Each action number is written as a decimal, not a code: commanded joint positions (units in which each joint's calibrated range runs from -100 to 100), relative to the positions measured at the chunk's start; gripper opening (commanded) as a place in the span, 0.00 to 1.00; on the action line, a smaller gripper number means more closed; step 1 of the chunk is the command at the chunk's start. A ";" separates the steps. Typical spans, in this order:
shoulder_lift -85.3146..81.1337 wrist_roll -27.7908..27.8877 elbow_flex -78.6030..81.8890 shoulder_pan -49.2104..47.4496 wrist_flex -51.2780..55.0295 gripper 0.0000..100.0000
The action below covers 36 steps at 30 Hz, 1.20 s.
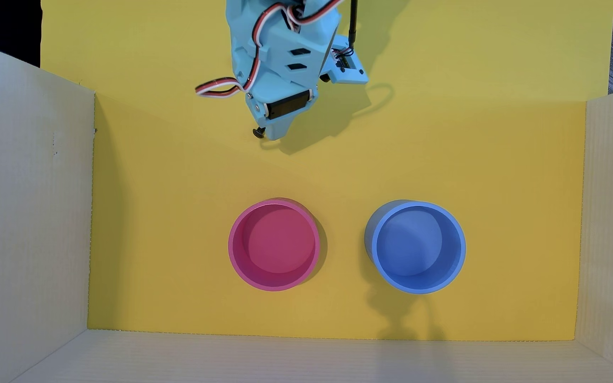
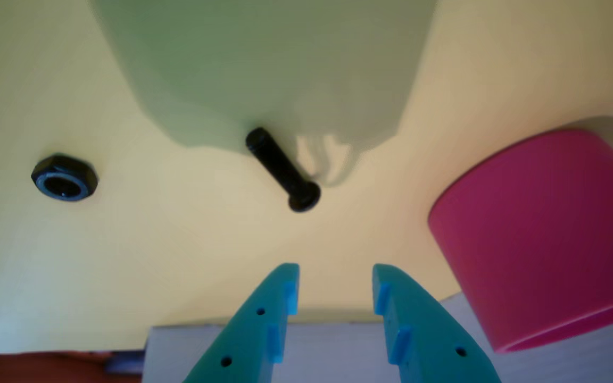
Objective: Pick up the bolt and place it in the pink box
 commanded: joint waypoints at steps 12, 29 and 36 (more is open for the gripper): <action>-0.09 0.70 2.59 0.61 -1.03 0.11; 15.39 1.27 -1.84 2.01 -8.93 0.11; 19.01 1.27 -2.29 2.45 -10.64 0.02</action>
